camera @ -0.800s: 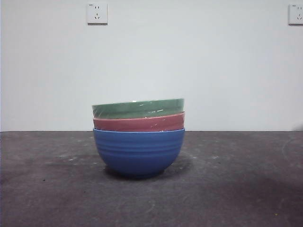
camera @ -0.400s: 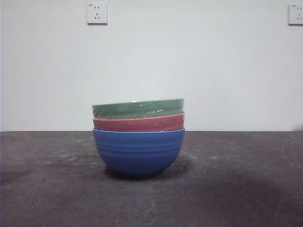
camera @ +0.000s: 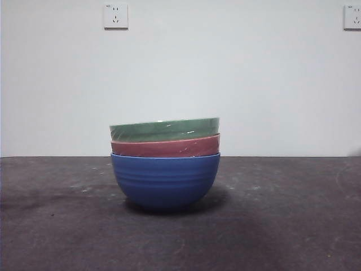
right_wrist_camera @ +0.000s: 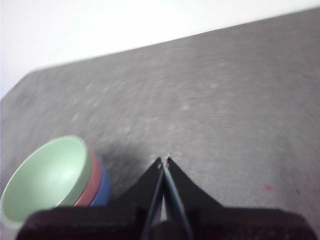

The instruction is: Pick up the green bowl on the top,put the green bowl on the left,pick up the red bowl in the middle,put the red bowl on the right

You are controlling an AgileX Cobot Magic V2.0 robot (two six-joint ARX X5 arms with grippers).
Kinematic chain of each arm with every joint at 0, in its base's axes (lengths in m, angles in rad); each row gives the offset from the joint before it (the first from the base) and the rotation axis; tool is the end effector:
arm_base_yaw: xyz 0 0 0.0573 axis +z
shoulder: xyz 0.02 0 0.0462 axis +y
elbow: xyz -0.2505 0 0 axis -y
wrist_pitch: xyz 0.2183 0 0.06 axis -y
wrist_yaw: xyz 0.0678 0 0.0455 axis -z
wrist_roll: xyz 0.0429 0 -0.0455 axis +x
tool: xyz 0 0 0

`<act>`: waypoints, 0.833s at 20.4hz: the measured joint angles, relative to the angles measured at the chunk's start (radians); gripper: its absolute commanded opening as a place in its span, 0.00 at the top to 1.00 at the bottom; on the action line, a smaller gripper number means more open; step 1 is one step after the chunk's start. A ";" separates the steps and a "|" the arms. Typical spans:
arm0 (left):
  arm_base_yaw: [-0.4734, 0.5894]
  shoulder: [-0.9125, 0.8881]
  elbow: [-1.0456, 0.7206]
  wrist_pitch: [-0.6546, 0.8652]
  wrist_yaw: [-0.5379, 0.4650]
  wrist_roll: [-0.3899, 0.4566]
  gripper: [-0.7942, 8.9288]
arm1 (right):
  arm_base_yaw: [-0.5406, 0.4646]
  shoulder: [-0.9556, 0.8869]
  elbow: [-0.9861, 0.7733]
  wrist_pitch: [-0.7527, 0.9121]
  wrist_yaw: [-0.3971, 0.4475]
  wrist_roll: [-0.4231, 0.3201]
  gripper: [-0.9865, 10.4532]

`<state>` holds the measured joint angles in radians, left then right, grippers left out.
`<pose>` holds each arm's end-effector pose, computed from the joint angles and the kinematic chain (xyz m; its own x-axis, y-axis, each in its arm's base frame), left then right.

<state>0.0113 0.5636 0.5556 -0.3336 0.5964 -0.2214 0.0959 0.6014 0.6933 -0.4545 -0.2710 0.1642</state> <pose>0.1246 -0.0227 0.2610 0.7859 -0.5528 -0.2772 0.4336 0.8121 -0.3905 0.1257 0.0236 0.2863 0.8711 0.3527 -0.3418 -0.2791 0.9281 0.2465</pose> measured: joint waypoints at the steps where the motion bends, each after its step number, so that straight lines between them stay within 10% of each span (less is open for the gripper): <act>1: 0.000 0.034 0.025 -0.006 0.024 0.021 0.93 | 0.000 0.024 0.021 -0.010 -0.024 -0.028 0.92; 9: -0.074 0.295 0.196 -0.134 0.158 0.187 0.92 | 0.000 0.215 0.103 -0.087 -0.219 -0.217 0.90; 10: -0.428 0.529 0.401 -0.187 -0.026 0.302 0.60 | 0.037 0.274 0.105 -0.091 -0.245 -0.251 0.72; 17: -0.642 0.721 0.546 -0.293 -0.257 0.433 0.60 | 0.048 0.279 0.105 -0.091 -0.245 -0.252 0.72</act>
<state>-0.6308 1.2846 1.1015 -0.6270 0.3393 0.2111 0.1440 0.8803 0.7982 -0.5457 -0.5163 -0.0879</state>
